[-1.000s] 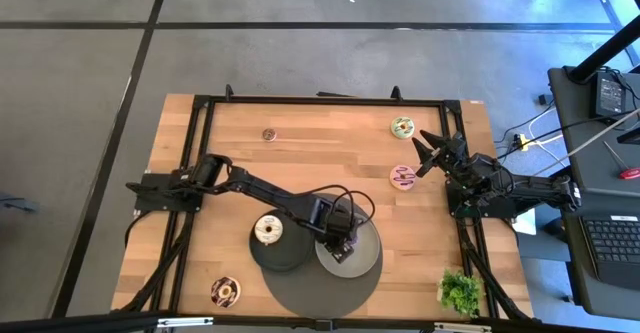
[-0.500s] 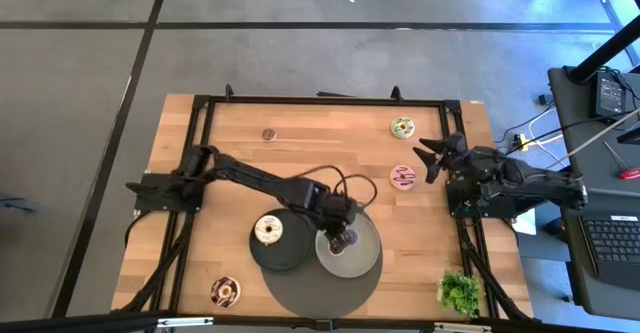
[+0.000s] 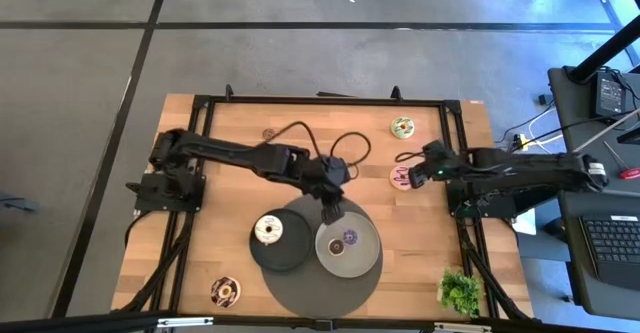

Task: Pick & Place donuts
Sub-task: Put the big purple donut on the black plate

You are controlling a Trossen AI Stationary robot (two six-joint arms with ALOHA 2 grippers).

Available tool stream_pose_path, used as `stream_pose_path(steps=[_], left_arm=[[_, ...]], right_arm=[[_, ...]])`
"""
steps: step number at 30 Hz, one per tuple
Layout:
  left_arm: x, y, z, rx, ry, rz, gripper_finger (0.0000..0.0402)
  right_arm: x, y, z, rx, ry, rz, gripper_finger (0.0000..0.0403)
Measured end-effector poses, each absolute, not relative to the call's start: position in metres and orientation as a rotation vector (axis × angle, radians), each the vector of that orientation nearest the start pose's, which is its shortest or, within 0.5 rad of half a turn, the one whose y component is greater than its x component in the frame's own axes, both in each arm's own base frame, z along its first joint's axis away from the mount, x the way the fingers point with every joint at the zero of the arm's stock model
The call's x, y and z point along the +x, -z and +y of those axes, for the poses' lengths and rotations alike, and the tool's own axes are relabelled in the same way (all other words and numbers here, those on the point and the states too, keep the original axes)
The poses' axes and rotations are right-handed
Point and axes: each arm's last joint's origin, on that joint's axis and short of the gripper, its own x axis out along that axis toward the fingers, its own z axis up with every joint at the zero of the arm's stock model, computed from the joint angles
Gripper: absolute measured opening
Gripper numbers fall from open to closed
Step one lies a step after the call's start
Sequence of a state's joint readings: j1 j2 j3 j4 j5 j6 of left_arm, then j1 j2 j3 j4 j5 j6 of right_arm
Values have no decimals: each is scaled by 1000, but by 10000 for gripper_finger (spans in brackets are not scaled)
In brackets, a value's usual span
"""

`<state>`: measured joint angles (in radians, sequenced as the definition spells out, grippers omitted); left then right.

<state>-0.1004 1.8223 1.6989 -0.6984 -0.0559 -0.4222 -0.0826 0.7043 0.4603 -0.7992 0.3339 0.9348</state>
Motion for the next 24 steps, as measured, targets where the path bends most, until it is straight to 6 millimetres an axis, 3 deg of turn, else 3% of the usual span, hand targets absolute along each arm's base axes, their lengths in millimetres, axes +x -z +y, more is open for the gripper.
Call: stream_pose_path(steps=[6,15,24], left_arm=[[397,-323,-32,-246,-155,801,101],[387,-315,-32,-211,-148,938,99],[381,-311,-31,-184,-150,1013,99]], right_arm=[[135,-177,-19,750,831,880,186],[147,-161,-20,802,924,948,185],[155,-147,-21,797,987,1015,134]])
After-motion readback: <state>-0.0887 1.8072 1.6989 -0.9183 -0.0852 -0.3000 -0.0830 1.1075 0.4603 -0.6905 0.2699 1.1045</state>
